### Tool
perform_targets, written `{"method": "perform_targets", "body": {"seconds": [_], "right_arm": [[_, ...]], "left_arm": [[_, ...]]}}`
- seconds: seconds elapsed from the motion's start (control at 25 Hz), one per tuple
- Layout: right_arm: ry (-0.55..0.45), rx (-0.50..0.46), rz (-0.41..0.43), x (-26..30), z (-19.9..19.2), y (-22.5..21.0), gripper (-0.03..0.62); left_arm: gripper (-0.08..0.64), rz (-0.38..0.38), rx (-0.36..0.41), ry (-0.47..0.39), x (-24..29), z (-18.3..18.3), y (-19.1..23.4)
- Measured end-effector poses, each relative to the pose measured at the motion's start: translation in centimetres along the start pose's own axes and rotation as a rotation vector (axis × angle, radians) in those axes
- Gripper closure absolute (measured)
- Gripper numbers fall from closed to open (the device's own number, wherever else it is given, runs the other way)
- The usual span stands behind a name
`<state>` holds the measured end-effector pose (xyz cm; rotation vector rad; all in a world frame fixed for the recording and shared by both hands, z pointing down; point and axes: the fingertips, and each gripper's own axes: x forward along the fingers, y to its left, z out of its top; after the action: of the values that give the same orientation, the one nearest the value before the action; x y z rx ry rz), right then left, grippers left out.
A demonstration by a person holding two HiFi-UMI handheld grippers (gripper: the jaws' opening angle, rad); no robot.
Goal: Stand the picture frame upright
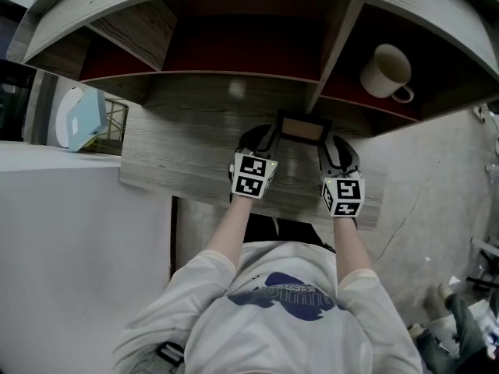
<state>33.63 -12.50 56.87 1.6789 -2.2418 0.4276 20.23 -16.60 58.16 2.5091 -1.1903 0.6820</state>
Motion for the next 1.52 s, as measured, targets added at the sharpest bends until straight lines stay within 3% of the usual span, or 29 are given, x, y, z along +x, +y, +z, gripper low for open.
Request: {"method": "perform_targets", "body": {"seconds": [0.44, 1.0, 1.16, 1.52], "right_arm": [[-0.076, 0.015, -0.102, -4.6, 3.2, 5.1, 0.452], [-0.255, 0.026, -0.252, -10.4, 8.9, 9.8, 0.476], [-0.287, 0.009, -0.273, -12.4, 9.8, 10.3, 0.516], [-0.313, -0.015, -0.249, -16.0, 10.1, 10.4, 0.588]], "left_arm": [[0.511, -0.038, 0.085, -0.131, -7.4, 2.7, 1.1], [0.552, -0.055, 0.167, -0.483, -18.1, 8.7, 1.5], [0.552, -0.050, 0.181, -0.517, -19.7, 8.8, 1.0], [0.553, 0.042, 0.174, -0.551, -22.5, 9.0, 0.0]]}}
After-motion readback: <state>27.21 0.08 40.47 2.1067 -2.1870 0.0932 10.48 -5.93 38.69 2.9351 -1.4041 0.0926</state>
